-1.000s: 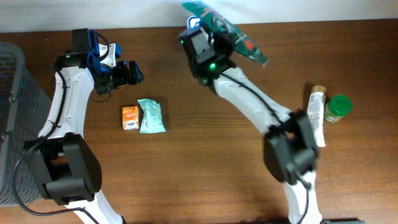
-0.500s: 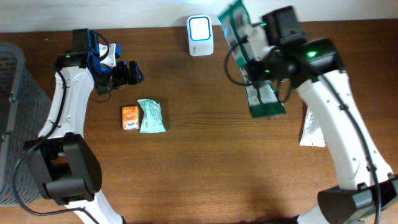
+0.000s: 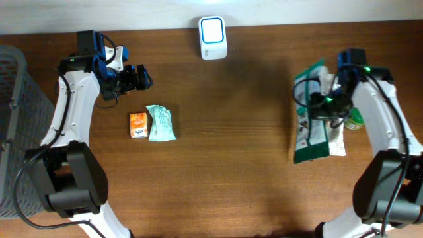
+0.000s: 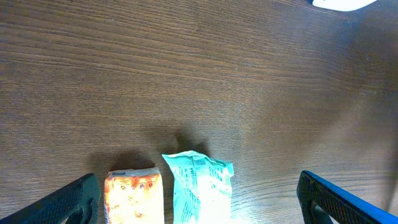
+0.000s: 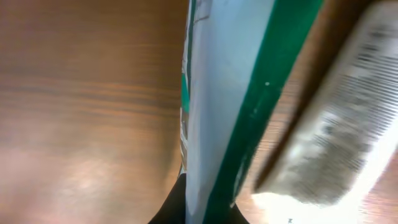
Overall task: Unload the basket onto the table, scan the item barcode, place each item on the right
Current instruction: 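Carry the packet right and drop it near the tube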
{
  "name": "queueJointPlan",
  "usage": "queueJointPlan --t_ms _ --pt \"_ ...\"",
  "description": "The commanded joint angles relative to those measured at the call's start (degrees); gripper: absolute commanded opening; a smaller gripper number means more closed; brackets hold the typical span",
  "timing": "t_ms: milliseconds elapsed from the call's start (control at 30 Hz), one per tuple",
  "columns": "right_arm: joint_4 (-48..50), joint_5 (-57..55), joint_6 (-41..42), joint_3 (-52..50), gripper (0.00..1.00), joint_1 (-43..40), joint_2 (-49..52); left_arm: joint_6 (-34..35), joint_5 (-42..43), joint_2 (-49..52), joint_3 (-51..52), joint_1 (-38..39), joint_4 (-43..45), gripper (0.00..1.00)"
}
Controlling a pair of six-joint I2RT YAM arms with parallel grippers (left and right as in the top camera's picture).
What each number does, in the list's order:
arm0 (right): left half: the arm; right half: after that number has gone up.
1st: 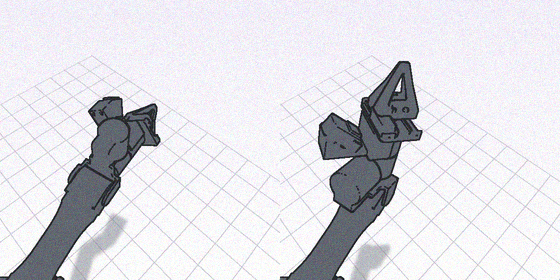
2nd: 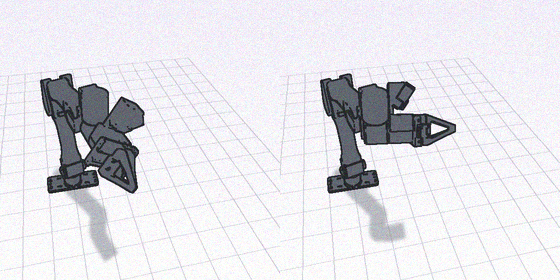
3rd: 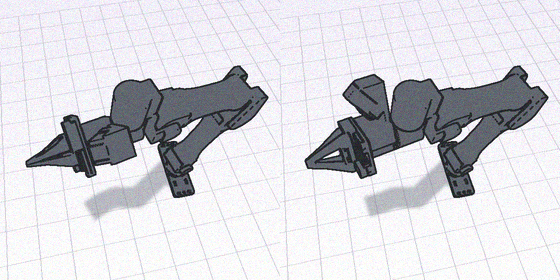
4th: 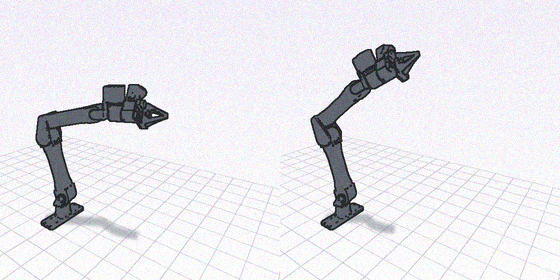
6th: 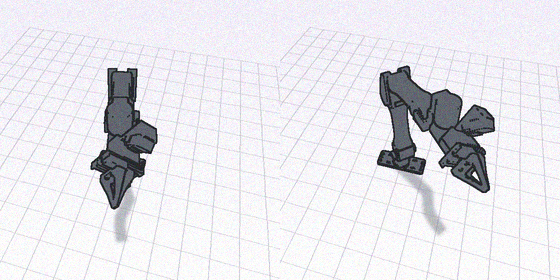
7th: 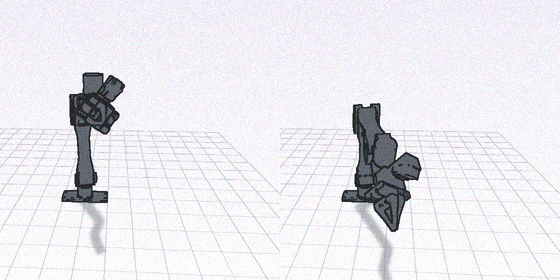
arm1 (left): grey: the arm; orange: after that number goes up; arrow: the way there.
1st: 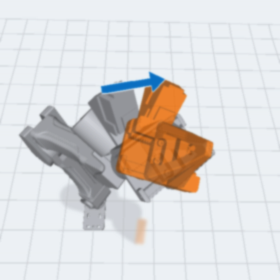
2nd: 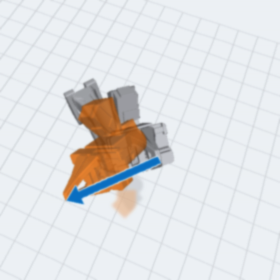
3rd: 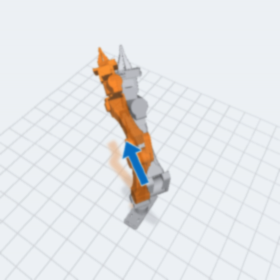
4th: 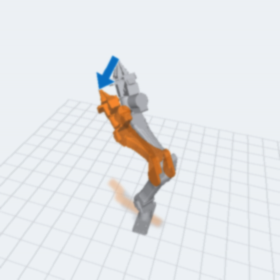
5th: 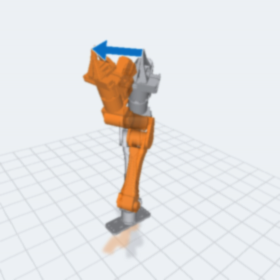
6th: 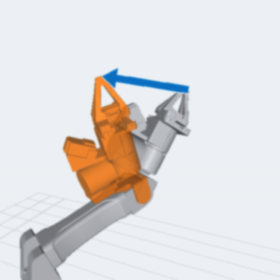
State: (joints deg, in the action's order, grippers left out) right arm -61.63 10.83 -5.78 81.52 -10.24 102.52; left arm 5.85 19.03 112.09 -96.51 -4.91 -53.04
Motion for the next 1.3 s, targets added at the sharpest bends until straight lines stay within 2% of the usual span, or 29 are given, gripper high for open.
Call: queueJointPlan --t_ms 0,100,133,167,433,567,667,833,900,1067,1267 --pt "1.4 -2.95 0.31 -1.44 0.04 -4.81 0.26 -0.33 0.0 -0.24 -0.07 -0.24 0.07 0.99" --pt "1.7 -6.95 0.31 -1.44 0.07 -7.98 0.31 -0.35 0.0 -0.24 -0.07 -0.24 0.07 0.99" --pt "1.86 -7.74 0.31 -1.44 0.29 -9.05 0.31 -0.35 -0.02 -0.24 -0.07 -0.24 0.07 0.99" --pt "2.1 -7.69 0.33 -1.44 0.4 -9.92 0.31 -0.33 0.0 -0.24 -0.07 -0.24 0.07 0.99" --pt "2.34 -7.69 0.35 -1.42 0.56 -11.61 0.31 -0.35 -0.02 -0.24 -0.07 -0.26 0.07 0.99" --pt "1.95 -7.69 0.79 -0.83 0.57 -11.61 0.28 -0.35 0.0 -0.24 -0.07 -0.24 0.07 0.99" --pt "-2.05 -6.73 1.81 3.34 0.58 -11.47 0.28 -0.33 -0.02 -0.24 -0.07 -0.24 0.07 0.99" --pt "-8.37 7.93 1.77 10.91 0.58 -9.64 0.28 -0.35 -0.02 -0.24 -0.07 -0.26 0.07 0.99" --pt "-8.39 15.45 1.75 12.46 0.58 -6.51 0.28 -0.35 -0.02 -0.24 -0.07 -0.24 0.07 0.99" --pt "-4.61 21.75 3.37 11.91 0.58 3.58 0.31 -0.33 0.0 -0.24 -0.07 -0.26 0.07 0.99" --pt "4.68 21.73 10.1 11.13 0.58 17.88 2.34 -0.33 0.0 -0.24 -0.07 -0.24 0.07 0.99"
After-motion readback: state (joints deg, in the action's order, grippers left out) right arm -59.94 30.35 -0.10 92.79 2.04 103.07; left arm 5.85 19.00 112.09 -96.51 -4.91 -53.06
